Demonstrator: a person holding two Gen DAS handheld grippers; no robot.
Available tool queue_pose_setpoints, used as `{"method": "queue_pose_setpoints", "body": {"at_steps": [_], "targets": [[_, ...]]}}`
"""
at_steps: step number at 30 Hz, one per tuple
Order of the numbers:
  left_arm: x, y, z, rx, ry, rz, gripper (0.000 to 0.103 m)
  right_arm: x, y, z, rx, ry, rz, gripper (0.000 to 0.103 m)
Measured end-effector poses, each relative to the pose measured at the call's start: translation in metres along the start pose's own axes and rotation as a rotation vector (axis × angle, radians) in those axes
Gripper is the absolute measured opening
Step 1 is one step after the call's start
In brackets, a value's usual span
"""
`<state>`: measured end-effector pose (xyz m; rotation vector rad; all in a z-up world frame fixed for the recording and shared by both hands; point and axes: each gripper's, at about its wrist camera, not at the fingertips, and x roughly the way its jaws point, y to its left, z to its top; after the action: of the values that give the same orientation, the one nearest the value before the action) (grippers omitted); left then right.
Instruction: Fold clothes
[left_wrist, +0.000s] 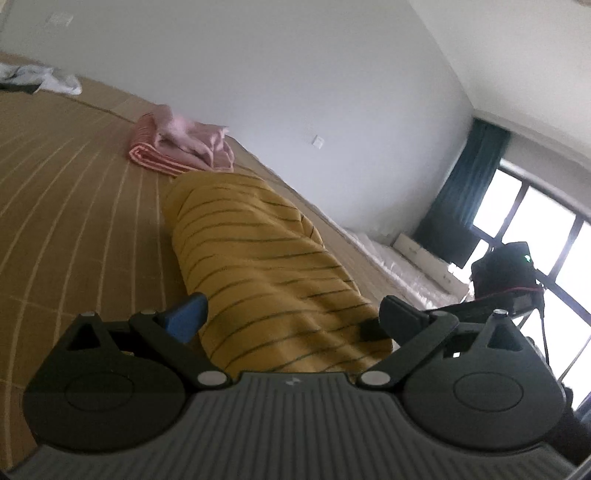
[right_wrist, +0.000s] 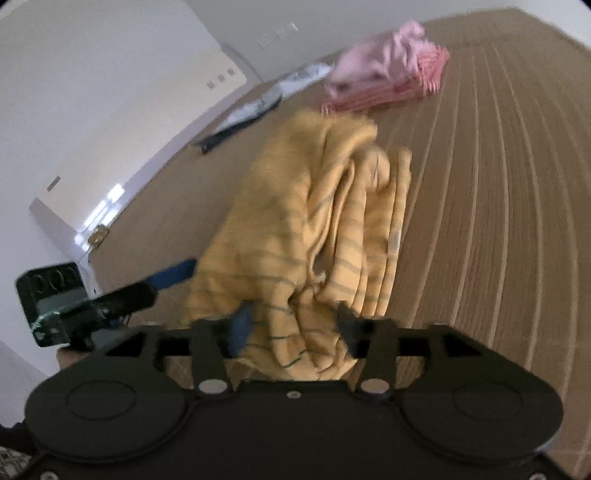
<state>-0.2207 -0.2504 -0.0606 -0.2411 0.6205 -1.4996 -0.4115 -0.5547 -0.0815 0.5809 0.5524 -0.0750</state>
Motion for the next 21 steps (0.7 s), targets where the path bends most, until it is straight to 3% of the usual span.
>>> {"method": "queue_pose_setpoints", "body": {"at_steps": [1,4,9,12,15,21], "targets": [[-0.002,0.003,0.003,-0.022,-0.003,-0.007,0.101,-0.006,0.002,0.003,-0.006,-0.025,-0.009,0.085],[0.001,0.015,0.014,-0.133,0.001,-0.046,0.101,-0.018,0.001,0.015,0.005,-0.090,-0.011,0.085],[0.017,0.036,0.029,-0.206,0.058,-0.004,0.101,0.012,-0.024,0.038,0.135,-0.110,-0.011,0.086],[0.025,0.045,0.033,-0.219,0.084,0.014,0.101,0.037,-0.038,0.042,0.177,-0.088,-0.050,0.087],[0.035,0.051,0.034,-0.214,0.120,0.026,0.101,0.049,-0.051,0.040,0.242,-0.078,-0.001,0.088],[0.054,0.054,0.024,-0.209,0.180,-0.001,0.100,0.054,-0.047,0.033,0.181,-0.084,0.001,0.087]]}}
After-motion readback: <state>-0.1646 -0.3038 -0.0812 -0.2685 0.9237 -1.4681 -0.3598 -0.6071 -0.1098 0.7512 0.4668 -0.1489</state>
